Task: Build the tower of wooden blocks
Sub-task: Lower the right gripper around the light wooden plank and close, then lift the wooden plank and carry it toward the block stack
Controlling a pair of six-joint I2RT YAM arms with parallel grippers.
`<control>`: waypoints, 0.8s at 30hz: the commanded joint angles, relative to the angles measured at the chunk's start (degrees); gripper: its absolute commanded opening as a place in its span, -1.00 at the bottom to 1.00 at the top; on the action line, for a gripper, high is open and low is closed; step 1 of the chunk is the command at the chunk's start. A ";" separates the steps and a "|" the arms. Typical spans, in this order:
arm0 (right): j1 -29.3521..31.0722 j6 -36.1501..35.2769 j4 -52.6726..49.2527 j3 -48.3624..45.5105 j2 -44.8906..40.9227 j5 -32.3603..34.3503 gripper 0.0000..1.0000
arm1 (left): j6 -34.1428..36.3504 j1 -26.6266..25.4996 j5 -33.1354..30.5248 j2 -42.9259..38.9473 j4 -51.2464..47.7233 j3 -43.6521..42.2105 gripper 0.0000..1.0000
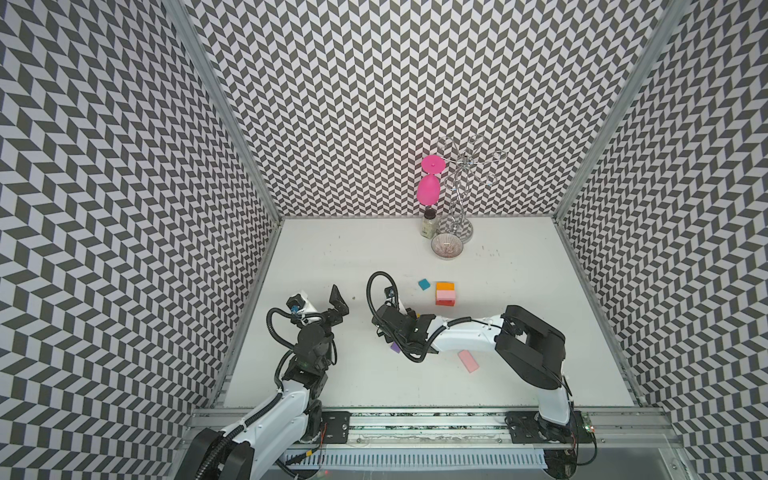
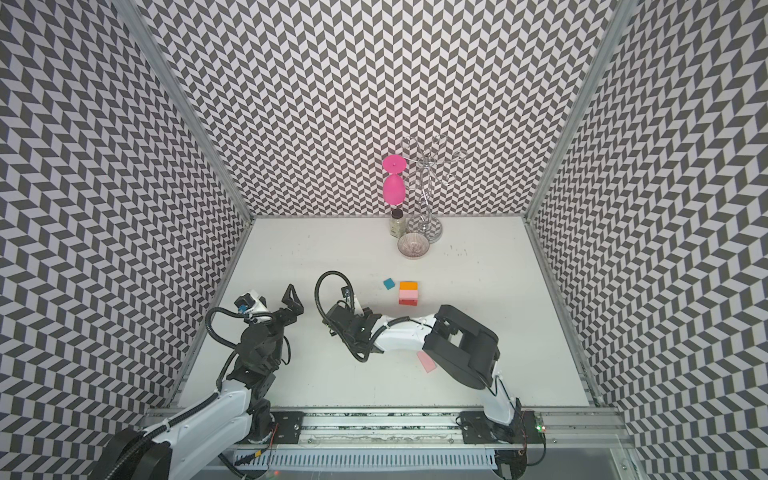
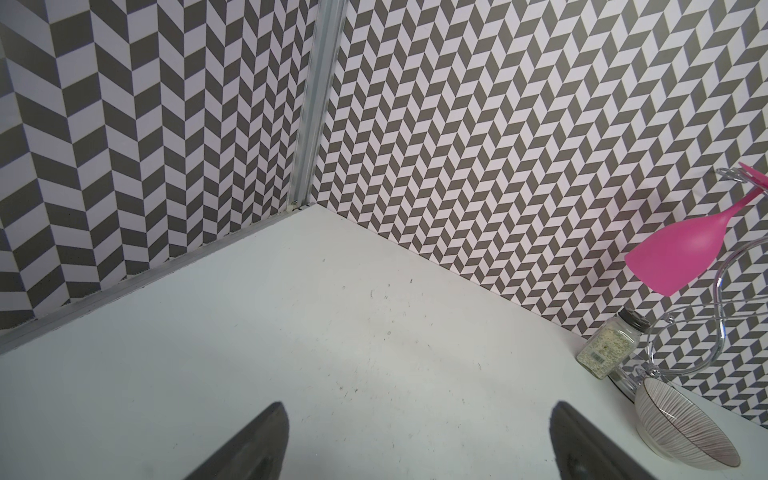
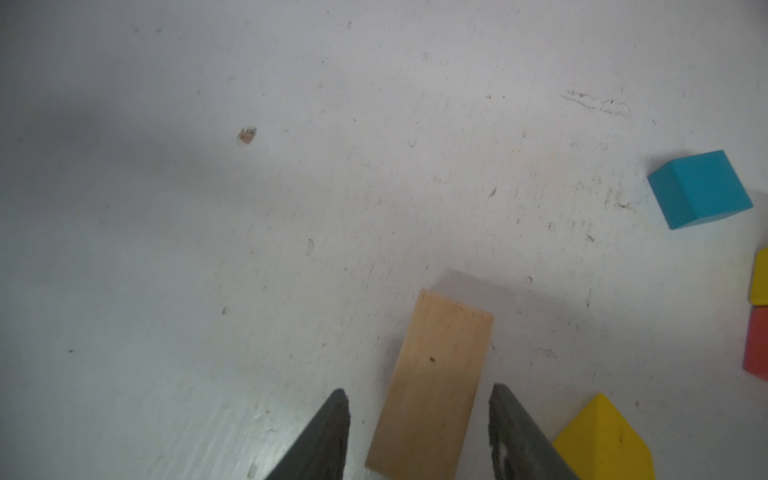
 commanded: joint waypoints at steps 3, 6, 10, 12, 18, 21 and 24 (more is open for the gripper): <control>-0.53 0.66 1.19 2.51 2.09 0.90 0.00 | -0.58 0.51 0.03 0.28 1.77 0.01 0.96; -0.48 0.53 0.63 3.45 2.27 1.35 -0.15 | -0.58 0.51 0.10 0.47 1.83 0.16 0.96; -0.51 0.80 0.93 3.30 1.12 2.12 -0.28 | -0.56 0.51 0.10 0.47 1.78 0.11 0.95; -0.51 -0.05 1.26 3.26 0.00 2.23 -0.36 | -0.58 0.51 0.10 0.47 1.78 0.09 0.96; -0.53 -6.31 5.72 0.62 -7.60 1.54 -0.60 | -0.49 0.51 0.17 0.55 1.87 0.09 0.95; -0.70 -10.26 8.24 -1.74 -13.00 0.99 -0.77 | -0.49 0.51 0.14 0.56 1.87 0.09 0.95; -0.80 -17.71 14.60 -7.00 -19.83 -0.24 -0.93 | -0.49 0.51 0.19 0.73 1.96 0.18 0.95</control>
